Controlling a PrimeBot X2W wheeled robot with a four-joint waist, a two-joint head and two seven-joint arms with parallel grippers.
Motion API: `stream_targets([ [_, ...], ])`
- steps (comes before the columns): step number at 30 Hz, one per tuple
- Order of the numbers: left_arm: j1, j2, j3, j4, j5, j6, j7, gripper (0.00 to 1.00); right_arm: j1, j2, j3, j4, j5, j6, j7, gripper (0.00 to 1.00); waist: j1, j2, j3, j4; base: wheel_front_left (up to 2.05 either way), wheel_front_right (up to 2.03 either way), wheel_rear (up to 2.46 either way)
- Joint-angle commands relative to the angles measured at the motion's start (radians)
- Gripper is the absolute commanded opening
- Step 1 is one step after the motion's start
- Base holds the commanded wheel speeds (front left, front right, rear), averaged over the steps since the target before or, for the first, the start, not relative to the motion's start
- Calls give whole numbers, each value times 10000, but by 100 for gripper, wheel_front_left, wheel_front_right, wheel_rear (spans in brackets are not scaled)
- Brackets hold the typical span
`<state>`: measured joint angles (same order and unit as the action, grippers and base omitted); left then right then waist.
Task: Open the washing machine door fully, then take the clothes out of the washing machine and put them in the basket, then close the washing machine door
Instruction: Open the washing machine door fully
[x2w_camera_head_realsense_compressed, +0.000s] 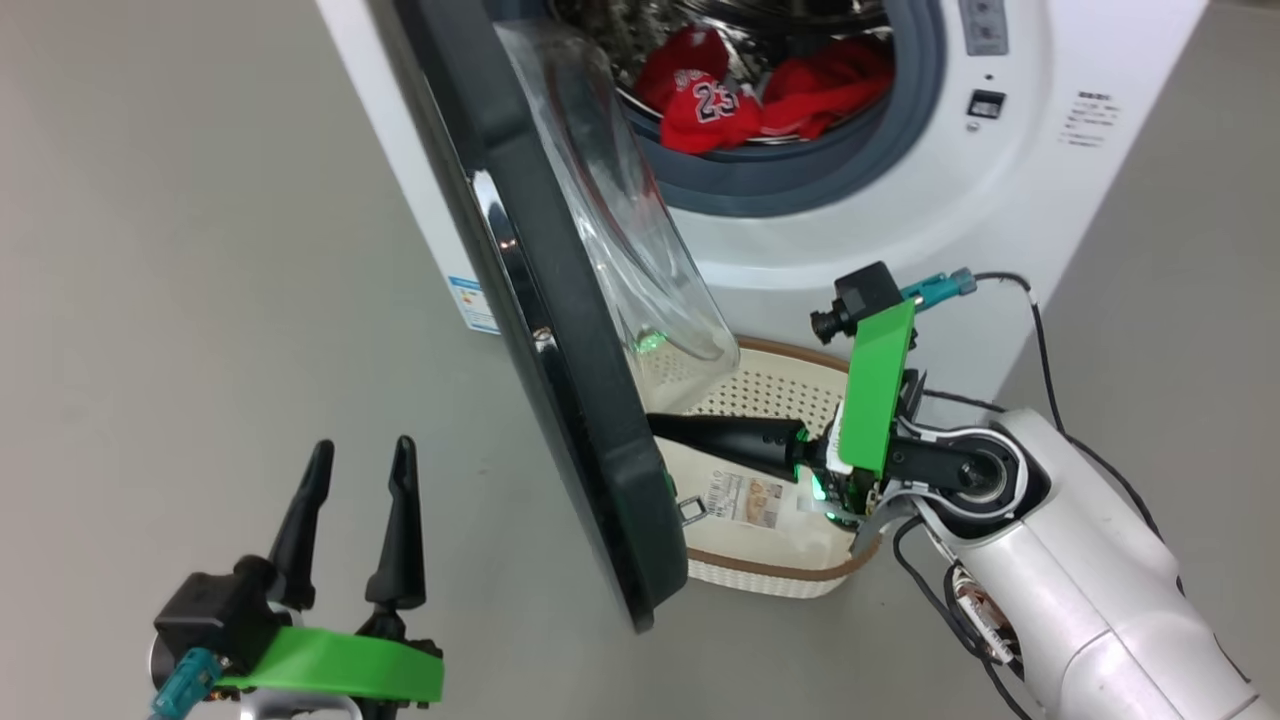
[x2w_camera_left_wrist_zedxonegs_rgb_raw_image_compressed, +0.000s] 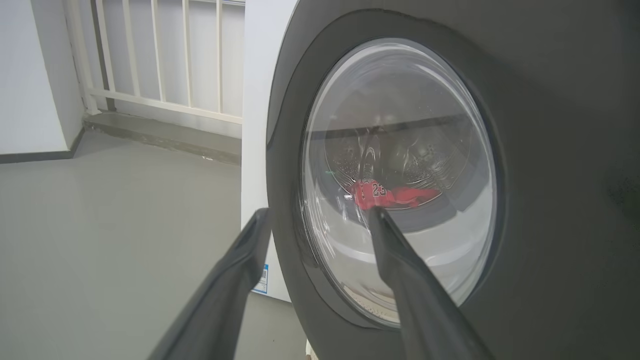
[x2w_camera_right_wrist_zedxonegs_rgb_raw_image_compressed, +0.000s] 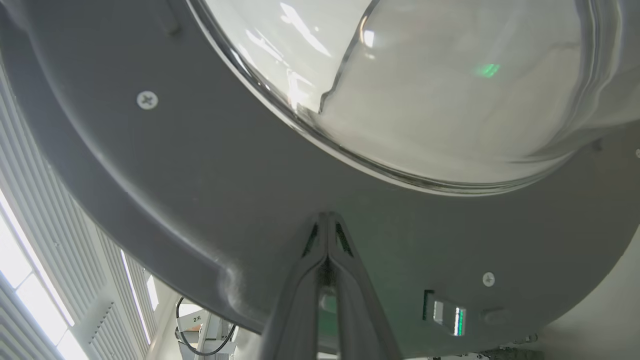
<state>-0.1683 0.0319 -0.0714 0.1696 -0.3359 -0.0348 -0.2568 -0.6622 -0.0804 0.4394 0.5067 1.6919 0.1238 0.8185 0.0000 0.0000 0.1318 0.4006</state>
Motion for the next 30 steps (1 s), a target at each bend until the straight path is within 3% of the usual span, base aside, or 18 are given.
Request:
stream_targets([
  [1, -6, 183, 277, -142, -32, -1, -49, 100, 117, 301, 219, -212, 121, 69, -64, 0, 0, 0, -198, 340, 0, 0, 0],
  [12, 136, 183, 244, 160, 66, -125, -49, 100, 293, 301, 665, -185, 378, 69, -254, 0, 0, 0, -559, 1263, 0, 0, 0],
  [30, 547, 183, 631, -155, -119, 32, -49, 100, -164, 302, 1523, -62, 636, 69, -327, 0, 0, 0, -339, 1446, 0, 0, 0],
])
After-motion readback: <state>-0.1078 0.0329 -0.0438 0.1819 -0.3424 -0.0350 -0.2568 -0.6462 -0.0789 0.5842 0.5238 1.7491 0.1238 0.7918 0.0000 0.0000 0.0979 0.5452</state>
